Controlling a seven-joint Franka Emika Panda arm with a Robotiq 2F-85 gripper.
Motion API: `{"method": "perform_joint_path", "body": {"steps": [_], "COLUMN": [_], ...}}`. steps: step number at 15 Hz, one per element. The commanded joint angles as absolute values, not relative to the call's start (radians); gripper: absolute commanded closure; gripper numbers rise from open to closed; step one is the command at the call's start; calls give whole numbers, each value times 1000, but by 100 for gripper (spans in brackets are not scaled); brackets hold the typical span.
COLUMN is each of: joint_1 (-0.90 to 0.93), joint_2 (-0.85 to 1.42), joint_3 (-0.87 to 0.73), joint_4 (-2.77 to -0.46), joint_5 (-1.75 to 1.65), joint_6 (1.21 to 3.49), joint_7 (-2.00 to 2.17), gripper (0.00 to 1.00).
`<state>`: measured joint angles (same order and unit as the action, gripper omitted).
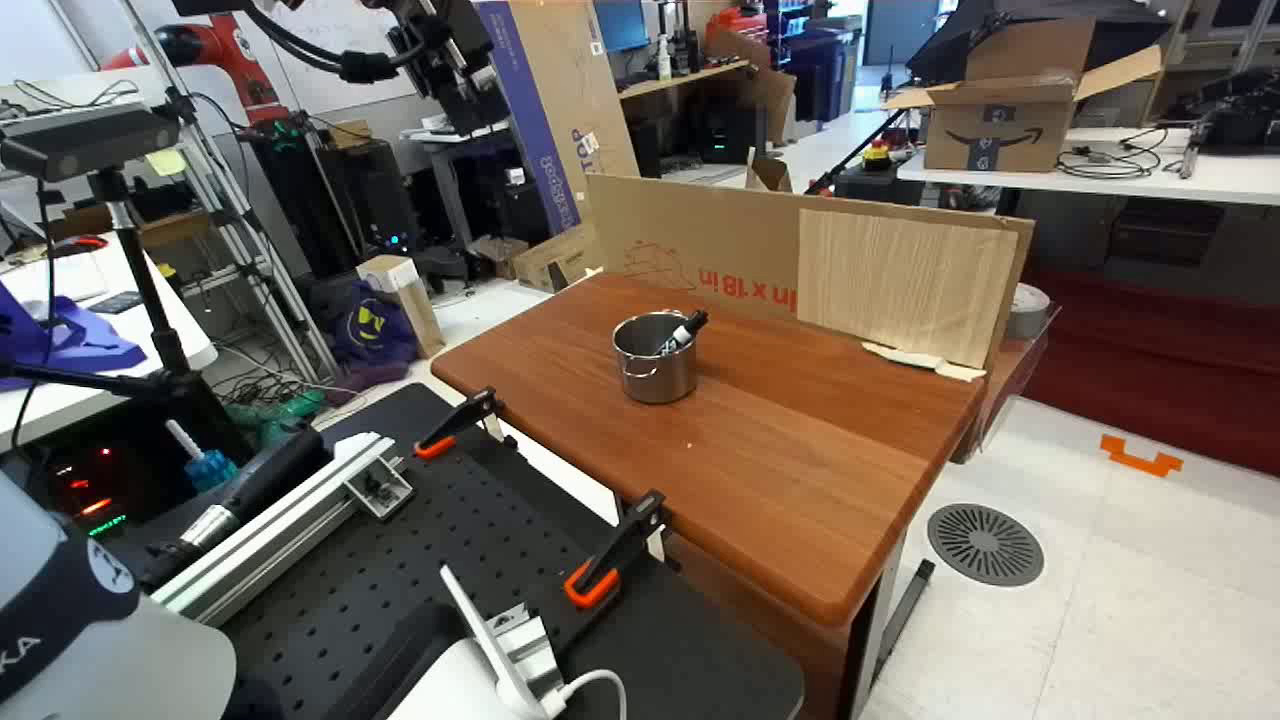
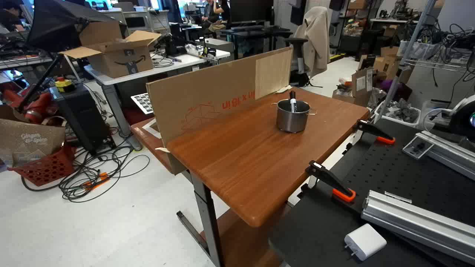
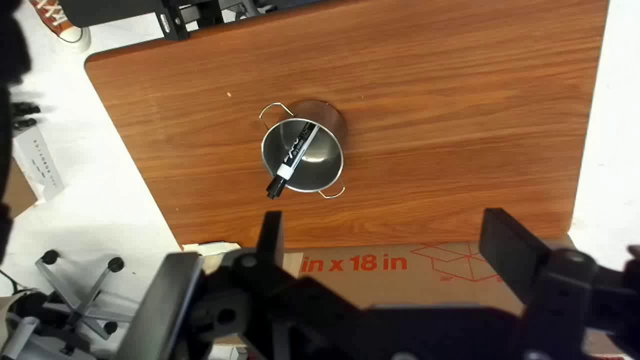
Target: Put the marker on the table
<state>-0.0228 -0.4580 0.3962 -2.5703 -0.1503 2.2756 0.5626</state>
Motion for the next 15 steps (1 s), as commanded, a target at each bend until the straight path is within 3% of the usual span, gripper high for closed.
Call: {"method": "perform_joint_path", "body": {"steps": [1,8,15], "joint_1": [5,-23,-65], "joint_2": [-453,-397,-226], "joint_3": [369,281,144], "joint_4": [-2568,-2583,-2569], "joint_5": [-167,-140,-38], "joint_6": [2272,2347,2558], "joint_7": [575,577,579], "gripper": [0,0,0]}}
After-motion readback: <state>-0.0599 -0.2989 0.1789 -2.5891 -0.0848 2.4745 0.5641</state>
